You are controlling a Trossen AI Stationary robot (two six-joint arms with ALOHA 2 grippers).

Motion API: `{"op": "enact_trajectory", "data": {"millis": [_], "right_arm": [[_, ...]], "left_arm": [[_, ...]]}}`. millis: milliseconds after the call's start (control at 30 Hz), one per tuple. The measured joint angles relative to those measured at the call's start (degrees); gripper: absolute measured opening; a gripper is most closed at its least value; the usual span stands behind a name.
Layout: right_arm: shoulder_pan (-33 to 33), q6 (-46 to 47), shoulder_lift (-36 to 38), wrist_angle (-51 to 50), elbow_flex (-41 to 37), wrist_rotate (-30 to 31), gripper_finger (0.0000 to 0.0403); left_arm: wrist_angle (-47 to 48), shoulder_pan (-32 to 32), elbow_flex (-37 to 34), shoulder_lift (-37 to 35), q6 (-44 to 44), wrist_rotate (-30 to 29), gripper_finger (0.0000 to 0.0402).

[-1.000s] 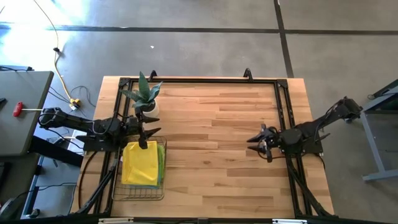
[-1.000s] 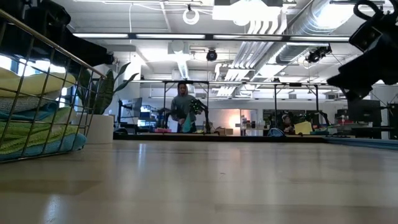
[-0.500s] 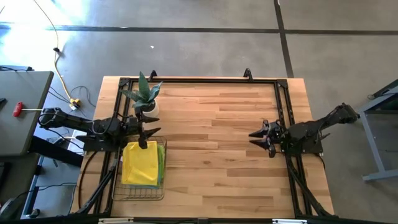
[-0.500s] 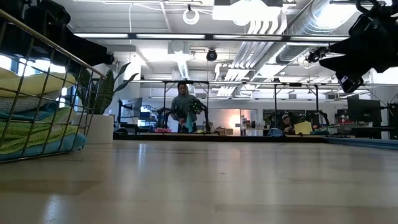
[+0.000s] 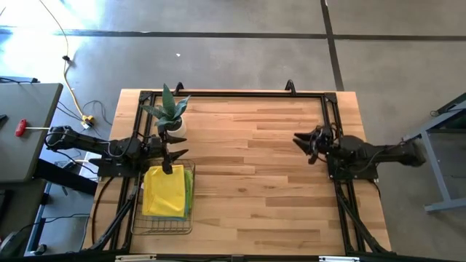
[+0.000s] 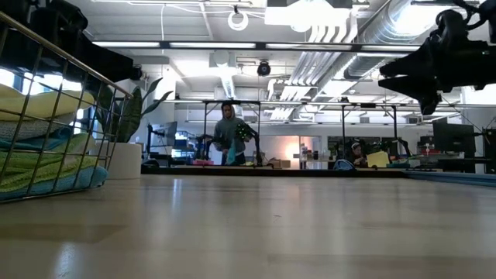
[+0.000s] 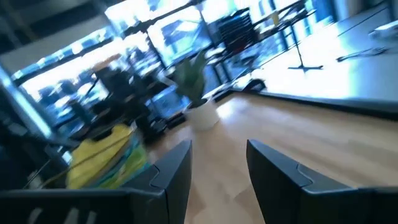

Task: Fold microfiber towels
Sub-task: Return to Home Position

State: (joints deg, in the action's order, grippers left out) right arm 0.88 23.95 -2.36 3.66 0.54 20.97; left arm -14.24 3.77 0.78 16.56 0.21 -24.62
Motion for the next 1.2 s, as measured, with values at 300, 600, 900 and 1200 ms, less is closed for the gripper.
{"op": "enact_trajectory", "data": {"millis": [300, 600, 900, 1200], "right_arm": [[-10.13, 0.00, 2.24, 0.07, 0.00, 0.05, 0.0146], [-19.99, 0.01, 2.24, 0.08, 0.00, 0.04, 0.0146], [-31.17, -0.01, 2.24, 0.07, 0.00, 0.07, 0.0146], [-34.26, -0.01, 2.02, 0.07, 0.00, 0.07, 0.0146]], "left_arm": [[0.04, 0.00, 0.00, 0.04, 0.00, 0.00, 0.0197], [0.04, 0.00, 0.00, 0.02, 0.00, 0.00, 0.0197], [0.02, -2.79, 0.00, -0.11, 0.00, 0.13, 0.0197], [0.02, -13.47, 0.00, -0.11, 0.00, 0.11, 0.0197]]}}
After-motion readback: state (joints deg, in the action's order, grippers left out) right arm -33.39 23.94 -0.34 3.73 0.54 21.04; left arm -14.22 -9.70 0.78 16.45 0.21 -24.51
